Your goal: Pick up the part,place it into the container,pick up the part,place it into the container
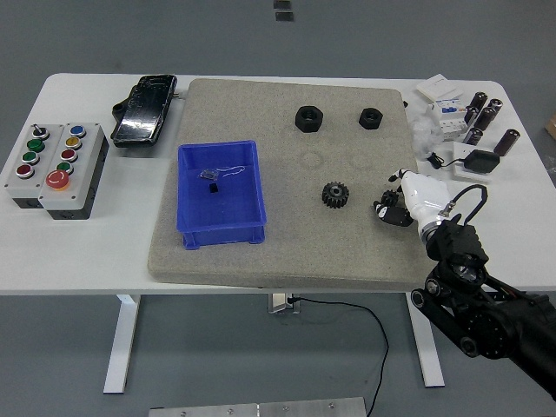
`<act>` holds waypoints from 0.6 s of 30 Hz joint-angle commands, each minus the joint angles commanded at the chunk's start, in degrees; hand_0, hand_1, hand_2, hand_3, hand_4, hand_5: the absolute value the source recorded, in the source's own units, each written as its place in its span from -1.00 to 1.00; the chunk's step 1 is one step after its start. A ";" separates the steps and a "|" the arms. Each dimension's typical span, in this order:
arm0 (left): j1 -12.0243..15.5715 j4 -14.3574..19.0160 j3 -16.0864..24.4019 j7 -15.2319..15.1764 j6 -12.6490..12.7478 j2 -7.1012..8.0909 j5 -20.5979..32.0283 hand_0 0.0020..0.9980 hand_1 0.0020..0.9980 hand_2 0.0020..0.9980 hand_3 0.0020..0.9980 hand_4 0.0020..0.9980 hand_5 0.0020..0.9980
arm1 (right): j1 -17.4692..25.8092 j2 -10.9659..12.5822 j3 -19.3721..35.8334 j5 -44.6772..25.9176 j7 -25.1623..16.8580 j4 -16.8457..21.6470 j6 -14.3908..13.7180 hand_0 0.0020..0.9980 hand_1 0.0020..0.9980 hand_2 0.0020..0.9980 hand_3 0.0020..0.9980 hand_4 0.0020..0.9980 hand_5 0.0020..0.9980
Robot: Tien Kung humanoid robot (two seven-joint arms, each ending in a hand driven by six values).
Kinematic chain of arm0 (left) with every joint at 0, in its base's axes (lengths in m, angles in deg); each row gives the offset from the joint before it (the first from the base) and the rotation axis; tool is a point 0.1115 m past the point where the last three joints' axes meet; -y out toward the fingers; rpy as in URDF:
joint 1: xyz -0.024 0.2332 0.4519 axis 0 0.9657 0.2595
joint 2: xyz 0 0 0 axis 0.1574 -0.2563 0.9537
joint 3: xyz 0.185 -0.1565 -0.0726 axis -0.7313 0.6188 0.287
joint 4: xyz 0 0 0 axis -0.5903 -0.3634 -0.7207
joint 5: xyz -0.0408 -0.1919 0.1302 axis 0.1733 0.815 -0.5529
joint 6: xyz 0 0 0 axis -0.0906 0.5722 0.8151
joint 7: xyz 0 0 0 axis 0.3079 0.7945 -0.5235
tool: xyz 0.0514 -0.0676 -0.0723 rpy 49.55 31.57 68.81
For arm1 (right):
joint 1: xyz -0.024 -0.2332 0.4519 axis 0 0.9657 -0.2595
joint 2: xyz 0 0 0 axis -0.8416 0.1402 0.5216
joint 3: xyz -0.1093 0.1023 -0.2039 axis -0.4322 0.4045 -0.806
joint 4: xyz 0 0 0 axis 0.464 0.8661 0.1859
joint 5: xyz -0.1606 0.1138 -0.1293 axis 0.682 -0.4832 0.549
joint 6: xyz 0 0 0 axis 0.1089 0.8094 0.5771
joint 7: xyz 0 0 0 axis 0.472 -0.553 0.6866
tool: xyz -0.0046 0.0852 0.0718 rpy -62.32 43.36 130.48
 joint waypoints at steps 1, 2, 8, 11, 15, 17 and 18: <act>-0.01 0.00 -0.01 -0.01 -0.01 0.00 0.01 0.32 0.25 0.17 0.23 0.42 -0.29 | 0.00 -0.01 -0.04 -0.02 -0.02 -0.05 -0.01 -0.30 0.12 -0.05 0.23 -0.17 -0.80; -0.02 0.00 -0.01 -0.02 -0.01 0.00 0.01 0.32 0.25 0.17 0.23 0.42 -0.29 | 0.00 -0.02 -0.10 -0.02 -0.04 -0.12 -0.03 -0.30 0.12 -0.05 0.23 -0.17 -0.80; -0.08 0.00 -0.04 -0.09 -0.01 0.01 0.06 0.32 0.25 0.17 0.23 0.42 -0.29 | -0.05 -0.04 -0.47 -0.18 -0.34 -0.31 -0.44 -0.29 0.10 -0.10 0.02 -0.09 -0.99; -0.15 0.00 -0.06 -0.12 -0.02 0.03 0.07 0.32 0.25 0.16 0.23 0.42 -0.29 | -0.11 0.00 -0.62 -0.33 -0.66 -0.24 -1.01 -0.30 0.09 -0.15 -0.04 -0.08 -0.98; -0.22 0.00 -0.03 -0.17 -0.03 0.01 0.06 0.32 0.25 0.16 0.23 0.42 -0.29 | -0.21 0.09 -0.78 -0.41 -1.03 -0.05 -1.72 -0.30 0.09 -0.15 -0.04 -0.08 -0.98; -0.24 0.00 -0.02 -0.17 -0.04 0.00 0.05 0.32 0.25 0.17 0.23 0.42 -0.28 | -0.38 0.21 -0.91 -0.38 -1.14 0.29 -1.98 -0.30 0.09 -0.15 -0.06 -0.09 -0.99; -0.25 0.00 -0.02 -0.17 -0.05 -0.01 0.06 0.32 0.25 0.17 0.23 0.42 -0.28 | -0.55 0.31 -1.02 -0.34 -1.16 0.59 -2.06 -0.30 0.09 -0.15 -0.06 -0.09 -0.99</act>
